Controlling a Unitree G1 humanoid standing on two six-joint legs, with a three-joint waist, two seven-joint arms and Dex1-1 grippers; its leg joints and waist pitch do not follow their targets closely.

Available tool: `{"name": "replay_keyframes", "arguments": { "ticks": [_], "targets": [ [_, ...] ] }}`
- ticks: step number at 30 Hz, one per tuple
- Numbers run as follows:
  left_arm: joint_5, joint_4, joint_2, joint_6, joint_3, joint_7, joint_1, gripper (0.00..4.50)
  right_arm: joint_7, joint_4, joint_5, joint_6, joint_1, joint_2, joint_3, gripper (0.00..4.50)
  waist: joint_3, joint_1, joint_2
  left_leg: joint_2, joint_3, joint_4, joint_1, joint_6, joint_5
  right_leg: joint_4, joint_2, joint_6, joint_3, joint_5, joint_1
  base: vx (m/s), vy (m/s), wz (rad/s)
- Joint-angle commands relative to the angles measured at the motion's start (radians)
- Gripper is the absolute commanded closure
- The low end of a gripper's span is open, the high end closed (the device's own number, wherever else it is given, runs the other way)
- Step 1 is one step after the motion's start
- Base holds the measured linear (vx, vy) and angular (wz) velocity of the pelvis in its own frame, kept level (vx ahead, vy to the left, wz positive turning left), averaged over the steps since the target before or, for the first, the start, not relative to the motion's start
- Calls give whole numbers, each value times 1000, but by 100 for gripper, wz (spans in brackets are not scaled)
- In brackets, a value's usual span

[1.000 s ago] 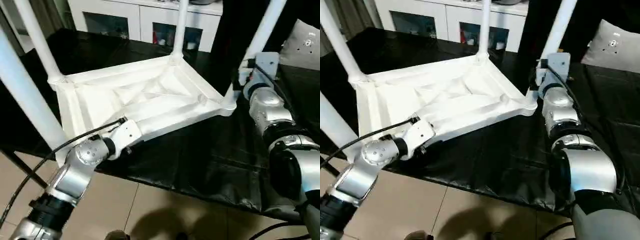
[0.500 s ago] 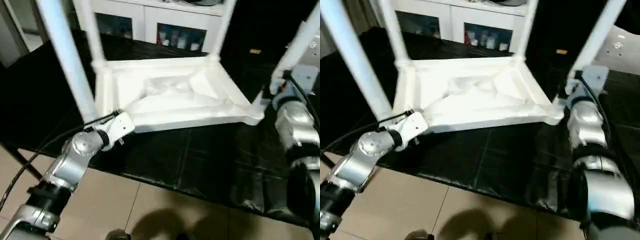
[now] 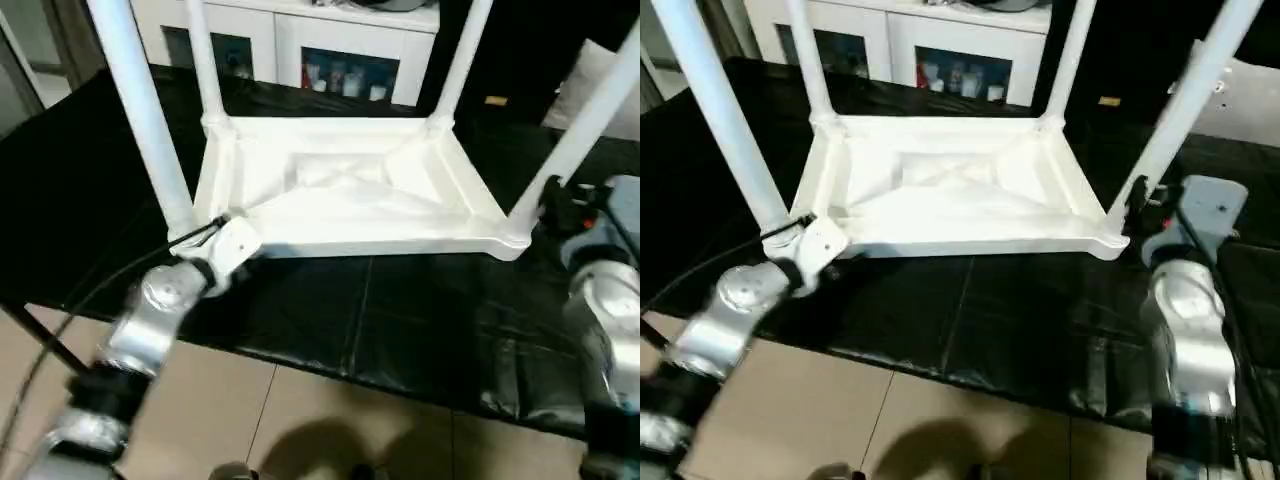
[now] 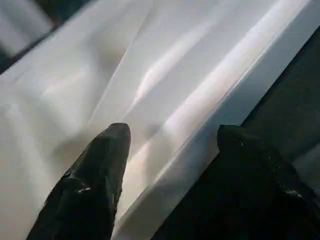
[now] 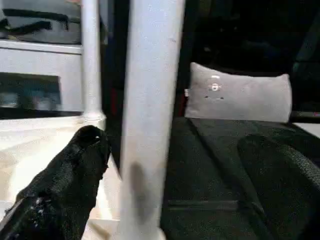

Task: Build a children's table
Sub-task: Rotate table base

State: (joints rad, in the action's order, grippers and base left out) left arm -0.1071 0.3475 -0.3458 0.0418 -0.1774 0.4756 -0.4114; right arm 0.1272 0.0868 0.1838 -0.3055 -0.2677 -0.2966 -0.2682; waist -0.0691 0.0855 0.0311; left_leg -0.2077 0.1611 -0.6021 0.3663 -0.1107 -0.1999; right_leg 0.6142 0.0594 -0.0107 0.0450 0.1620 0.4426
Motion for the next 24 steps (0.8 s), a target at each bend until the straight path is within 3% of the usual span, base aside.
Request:
{"name": "replay_keyframes", "arguments": {
  "ticks": [1,4,6,9,10,11,14,17,18,19,20,24],
  "targets": [
    [45,-48,10,-2,16,13,10,138,-10,38,12,-30,10,-5,-2,0,72,-4,6,-2,11,72,0,26,-170,-77,46,-63,-33,321,-62,0,0,0],
    [118,-166,64,33,35,11,66,138,-89,73,49,-54,33,-14,52,0,73,-9,6,0,12,68,6,34,-161,-73,47,-85,-35,261,-69,0,0,0],
    [123,-220,74,67,47,-17,94,110,-101,78,47,-72,43,-13,71,0,72,-13,5,0,13,67,7,38,-156,-73,45,-90,-36,245,-69,0,0,0],
    [137,-303,97,131,91,-79,147,95,-118,100,51,-116,60,-4,95,0,68,-18,-4,1,13,68,6,32,-169,-77,42,-85,-34,270,-68,0,0,0],
    [143,-340,107,146,107,-100,173,95,-136,113,49,-130,69,-7,112,0,67,-24,1,0,12,68,9,29,-182,-79,42,-84,-33,283,-71,0,0,0],
    [151,-390,113,153,120,-114,213,69,-179,125,58,-145,82,-19,142,0,67,-26,-3,-2,11,69,7,29,-197,-82,42,-80,-32,301,-71,0,0,0],
    [154,-496,119,158,142,-140,309,60,-244,145,49,-159,104,-48,198,0,63,-31,-2,-2,9,71,8,38,-227,-90,40,-60,-30,359,-66,0,0,0],
    [158,-573,124,163,163,-161,381,27,-276,151,81,-185,113,-48,210,0,61,-31,0,-2,9,71,7,43,-248,-97,39,-38,-30,415,-62,0,0,0],
    [158,-640,130,186,187,-183,439,23,-307,162,91,-202,125,-53,230,0,56,-30,-3,1,10,71,5,44,-256,-104,35,-22,-29,442,-53,0,0,0],
    [153,-674,136,201,203,-200,467,17,-323,170,94,-212,133,-56,241,0,57,-30,-4,-3,7,73,8,43,-258,-102,37,-21,-29,437,-59,0,0,0],
    [150,-711,143,215,219,-220,495,3,-335,179,92,-221,142,-59,250,0,54,-30,-3,-1,8,72,6,43,-273,-108,35,-11,-27,464,-53,0,0,0],
    [144,-793,178,237,264,-288,565,3,-360,190,85,-237,160,-72,275,0,54,-32,-1,1,6,70,6,42,-295,-114,31,11,-23,510,-51,0,0,0]
  ]
}}
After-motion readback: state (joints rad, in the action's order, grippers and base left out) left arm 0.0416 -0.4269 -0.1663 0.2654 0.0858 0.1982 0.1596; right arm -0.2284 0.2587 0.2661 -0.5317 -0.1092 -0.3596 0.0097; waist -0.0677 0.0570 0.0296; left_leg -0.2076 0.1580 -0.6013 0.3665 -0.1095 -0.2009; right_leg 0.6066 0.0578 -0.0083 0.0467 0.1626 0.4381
